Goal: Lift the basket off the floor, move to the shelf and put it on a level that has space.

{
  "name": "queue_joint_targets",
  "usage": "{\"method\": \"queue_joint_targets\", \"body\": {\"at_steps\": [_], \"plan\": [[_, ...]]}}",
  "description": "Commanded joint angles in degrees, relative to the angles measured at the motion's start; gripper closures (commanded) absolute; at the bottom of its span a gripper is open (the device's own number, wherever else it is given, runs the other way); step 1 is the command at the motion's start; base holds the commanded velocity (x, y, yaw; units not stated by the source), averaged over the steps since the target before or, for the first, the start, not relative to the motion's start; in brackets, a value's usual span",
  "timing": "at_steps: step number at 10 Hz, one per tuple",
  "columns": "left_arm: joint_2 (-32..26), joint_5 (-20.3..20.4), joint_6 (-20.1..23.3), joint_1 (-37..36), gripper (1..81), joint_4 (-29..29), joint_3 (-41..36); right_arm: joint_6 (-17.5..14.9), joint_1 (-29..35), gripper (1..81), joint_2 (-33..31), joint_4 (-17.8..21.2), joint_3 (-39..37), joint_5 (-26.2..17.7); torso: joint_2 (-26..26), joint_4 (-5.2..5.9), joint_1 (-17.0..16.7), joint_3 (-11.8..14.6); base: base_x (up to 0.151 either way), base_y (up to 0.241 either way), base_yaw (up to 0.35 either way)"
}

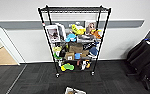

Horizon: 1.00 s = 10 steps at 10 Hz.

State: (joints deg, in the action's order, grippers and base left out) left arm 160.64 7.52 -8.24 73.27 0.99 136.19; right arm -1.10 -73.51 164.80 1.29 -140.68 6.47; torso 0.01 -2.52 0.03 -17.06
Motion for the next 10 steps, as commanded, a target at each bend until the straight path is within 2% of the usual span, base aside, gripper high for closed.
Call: {"method": "queue_joint_targets", "body": {"at_steps": [1,6,10], "plan": [[-0.49,-2.86,-0.02,-1.94,1.0,-0.02,-0.66,-0.22,2.35,1.0,-0.50,-0.15,-0.11,-2.87,-0.01,0.00,0.00,0.00,0.098,0.000,0.000],[-0.49,-3.03,-0.10,-1.94,1.0,-0.02,-0.66,-0.22,2.18,1.0,-0.42,-0.06,-0.19,-2.87,-0.01,0.00,0.00,0.00,0.084,0.000,0.000],[-0.31,-3.39,-0.02,-1.94,1.0,0.07,-0.66,-0.22,2.26,1.0,-0.50,0.03,-0.11,-2.87,-0.01,0.00,0.02,0.00,0.000,0.000,0.000]]}}
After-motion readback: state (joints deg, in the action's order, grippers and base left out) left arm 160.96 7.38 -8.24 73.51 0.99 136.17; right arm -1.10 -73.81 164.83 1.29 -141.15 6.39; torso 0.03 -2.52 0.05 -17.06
